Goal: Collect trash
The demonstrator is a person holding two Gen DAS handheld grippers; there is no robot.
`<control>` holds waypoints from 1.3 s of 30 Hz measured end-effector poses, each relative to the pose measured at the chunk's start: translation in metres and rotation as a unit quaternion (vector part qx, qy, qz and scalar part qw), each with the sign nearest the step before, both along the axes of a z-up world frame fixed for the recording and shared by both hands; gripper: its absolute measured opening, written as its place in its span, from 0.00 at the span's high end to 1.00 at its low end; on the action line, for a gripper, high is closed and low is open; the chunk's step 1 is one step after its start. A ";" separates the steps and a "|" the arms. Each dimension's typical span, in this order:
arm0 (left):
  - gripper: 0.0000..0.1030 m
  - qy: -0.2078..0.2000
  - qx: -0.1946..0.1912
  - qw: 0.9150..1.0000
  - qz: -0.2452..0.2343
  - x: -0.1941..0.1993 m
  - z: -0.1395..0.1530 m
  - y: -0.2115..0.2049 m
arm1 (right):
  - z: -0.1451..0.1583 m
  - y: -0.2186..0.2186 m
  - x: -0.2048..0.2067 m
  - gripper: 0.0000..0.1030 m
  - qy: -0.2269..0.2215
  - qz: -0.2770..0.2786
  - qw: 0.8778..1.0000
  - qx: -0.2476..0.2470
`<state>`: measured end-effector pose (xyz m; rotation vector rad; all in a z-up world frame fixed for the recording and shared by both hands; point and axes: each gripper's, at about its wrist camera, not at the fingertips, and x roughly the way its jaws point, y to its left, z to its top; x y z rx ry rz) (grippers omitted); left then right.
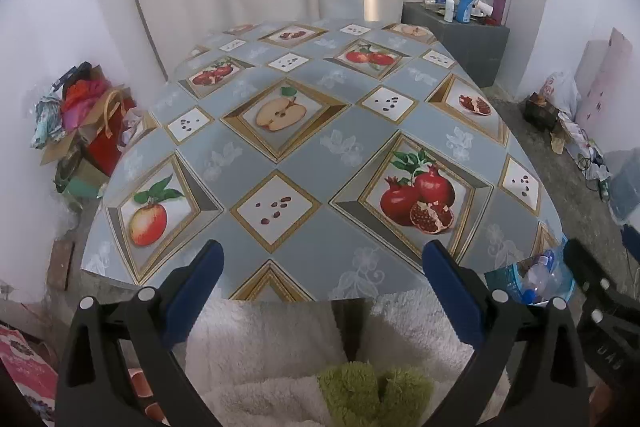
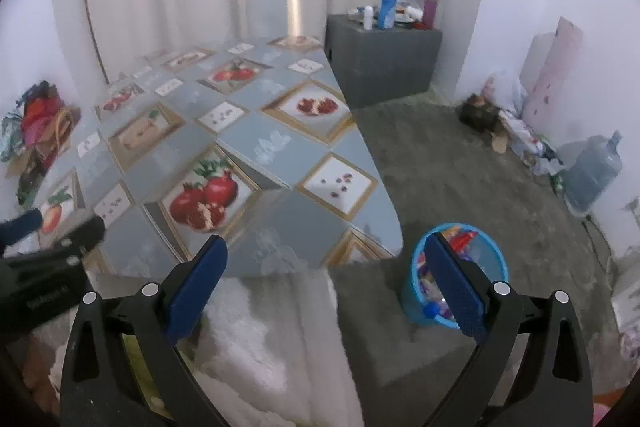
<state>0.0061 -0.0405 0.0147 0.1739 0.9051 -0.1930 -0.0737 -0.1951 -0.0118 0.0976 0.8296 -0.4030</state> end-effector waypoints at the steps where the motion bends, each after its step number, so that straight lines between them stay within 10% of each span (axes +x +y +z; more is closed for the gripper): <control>1: 0.05 0.001 -0.001 1.000 0.002 0.001 0.000 0.000 | -0.002 0.000 0.001 0.08 0.003 -0.004 1.000 -0.001; 39: 0.05 0.016 0.024 1.000 0.006 0.008 -0.011 -0.005 | -0.014 -0.021 -0.001 0.08 0.036 -0.038 0.999 -0.011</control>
